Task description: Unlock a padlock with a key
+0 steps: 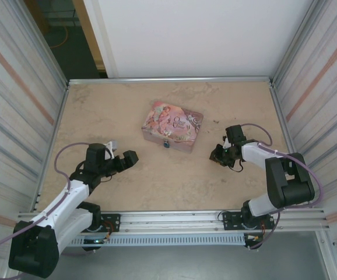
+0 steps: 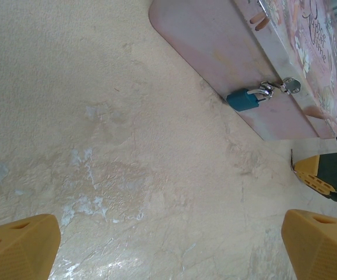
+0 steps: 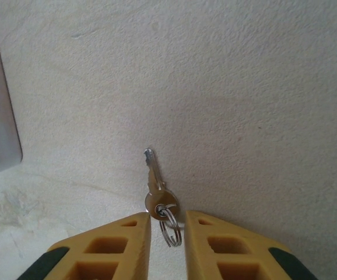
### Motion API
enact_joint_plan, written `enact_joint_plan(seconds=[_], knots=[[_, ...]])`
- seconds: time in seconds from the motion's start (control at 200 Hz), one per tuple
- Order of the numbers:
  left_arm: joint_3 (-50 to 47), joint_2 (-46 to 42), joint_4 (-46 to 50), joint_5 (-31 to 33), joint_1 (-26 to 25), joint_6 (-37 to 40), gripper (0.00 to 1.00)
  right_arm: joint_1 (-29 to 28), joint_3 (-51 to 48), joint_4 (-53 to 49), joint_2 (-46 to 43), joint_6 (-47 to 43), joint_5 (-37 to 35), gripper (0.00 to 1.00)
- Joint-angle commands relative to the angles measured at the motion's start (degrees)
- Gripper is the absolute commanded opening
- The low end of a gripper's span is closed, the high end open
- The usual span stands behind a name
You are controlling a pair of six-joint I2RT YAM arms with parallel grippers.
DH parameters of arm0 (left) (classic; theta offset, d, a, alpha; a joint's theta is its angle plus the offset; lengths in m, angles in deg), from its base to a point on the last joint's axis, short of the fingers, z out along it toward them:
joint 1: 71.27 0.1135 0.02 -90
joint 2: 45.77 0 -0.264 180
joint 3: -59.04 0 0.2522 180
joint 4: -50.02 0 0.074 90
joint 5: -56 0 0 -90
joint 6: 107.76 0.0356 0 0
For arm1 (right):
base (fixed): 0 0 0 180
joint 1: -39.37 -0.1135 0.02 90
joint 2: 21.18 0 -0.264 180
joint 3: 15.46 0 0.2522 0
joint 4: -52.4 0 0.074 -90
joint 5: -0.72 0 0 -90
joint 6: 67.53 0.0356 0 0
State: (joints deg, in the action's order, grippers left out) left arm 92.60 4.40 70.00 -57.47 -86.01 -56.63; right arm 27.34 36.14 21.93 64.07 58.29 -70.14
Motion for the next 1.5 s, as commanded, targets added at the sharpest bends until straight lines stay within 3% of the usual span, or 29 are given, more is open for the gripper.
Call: enact_joint_plan(seconds=[0.0,0.185,0.446,0.992,1.227,1.493], knots=[[-0.1,-0.8,1.0,0.3,-0.3,0.2,0.98,-1.0,0.8,0.5,2.5,1.3,-1.3,0.2],[0.2,-0.6,1.4,0.6,-0.3,0.5,0.98,-1.5,1.4,0.7,3.9,1.5,-2.2,0.15],[0.5,0.1,1.3,1.1,-0.3,1.2,0.98,-2.0,1.1,2.8,3.2,0.8,-1.9,0.0],[4.9,-3.5,-1.6,-5.3,-0.3,-2.9,0.97,-3.3,-5.8,11.8,-14.4,-3.2,-1.9,0.0],[7.5,-3.2,-6.8,-4.9,-4.5,-5.7,0.89,-8.6,-7.7,17.6,-23.6,-1.7,-2.7,0.0],[13.9,4.0,-12.7,-1.9,-13.3,-4.5,0.68,-18.5,-9.9,28.0,-28.3,2.4,-6.4,0.0]])
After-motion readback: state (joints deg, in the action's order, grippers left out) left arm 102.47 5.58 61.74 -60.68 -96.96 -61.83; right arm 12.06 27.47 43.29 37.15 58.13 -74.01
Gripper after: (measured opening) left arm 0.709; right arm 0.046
